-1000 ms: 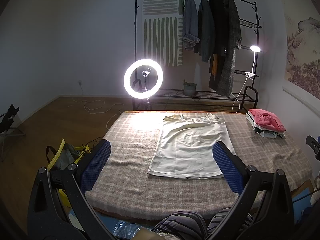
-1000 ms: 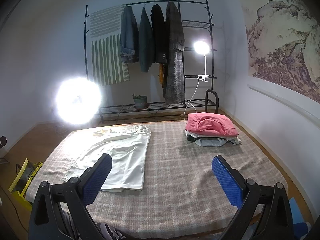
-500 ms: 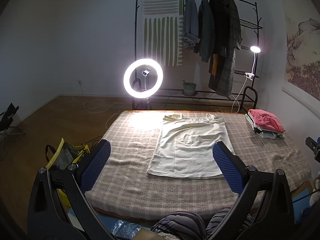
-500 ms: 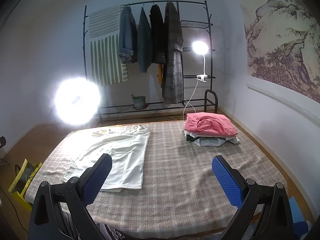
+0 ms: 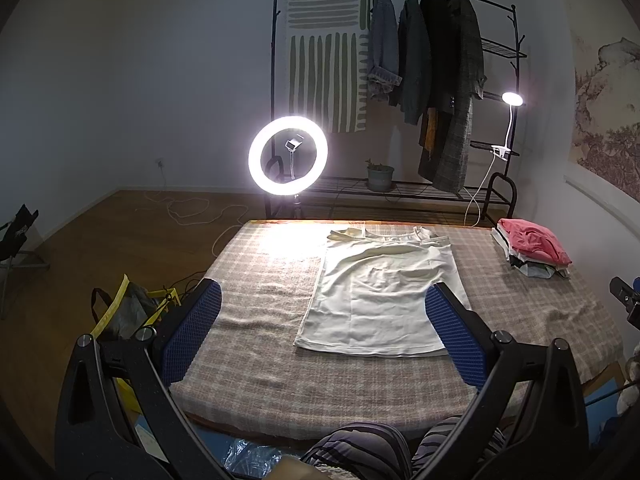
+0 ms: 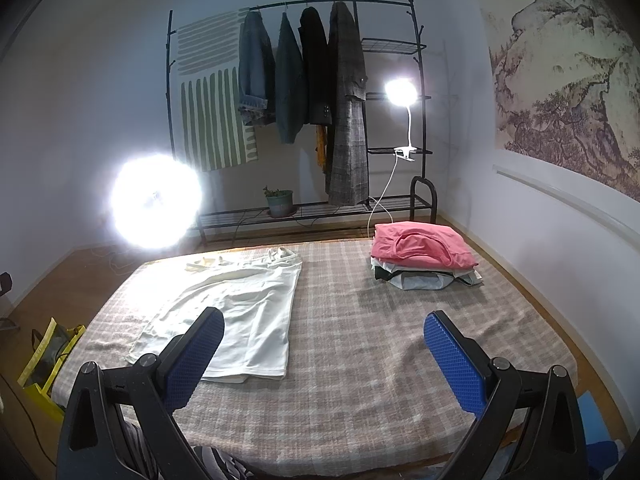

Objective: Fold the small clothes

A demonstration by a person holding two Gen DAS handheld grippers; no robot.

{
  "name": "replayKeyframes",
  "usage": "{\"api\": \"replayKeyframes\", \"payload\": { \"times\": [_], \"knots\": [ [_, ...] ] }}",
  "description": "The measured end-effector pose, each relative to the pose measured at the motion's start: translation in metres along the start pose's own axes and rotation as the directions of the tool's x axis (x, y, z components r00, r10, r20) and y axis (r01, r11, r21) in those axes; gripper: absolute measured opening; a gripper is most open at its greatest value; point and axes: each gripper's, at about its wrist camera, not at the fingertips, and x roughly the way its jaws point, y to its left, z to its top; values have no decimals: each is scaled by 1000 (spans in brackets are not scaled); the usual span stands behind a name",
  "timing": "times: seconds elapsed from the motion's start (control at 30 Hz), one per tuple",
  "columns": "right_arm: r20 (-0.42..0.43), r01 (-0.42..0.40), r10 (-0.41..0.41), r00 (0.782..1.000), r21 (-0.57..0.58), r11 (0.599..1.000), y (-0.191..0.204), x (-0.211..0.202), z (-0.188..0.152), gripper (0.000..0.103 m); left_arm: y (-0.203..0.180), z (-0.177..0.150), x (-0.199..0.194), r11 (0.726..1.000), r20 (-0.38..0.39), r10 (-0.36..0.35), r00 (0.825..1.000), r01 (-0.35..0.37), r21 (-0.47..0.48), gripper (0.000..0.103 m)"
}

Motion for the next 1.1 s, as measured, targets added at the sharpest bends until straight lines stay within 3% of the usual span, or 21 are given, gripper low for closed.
{"api": "replayKeyframes", "payload": {
  "times": [0.63, 1.1],
  "knots": [
    [-2, 1, -1, 1000, 0, 1000, -1, 5, -2, 101, -1, -5, 0, 1000, -7, 4, 1000, -4, 0, 103],
    [2, 2, -2, 1000, -55, 999, 15, 29, 3, 101, 8, -18, 46, 1000, -47, 29, 998, -29, -11, 103]
  ]
}}
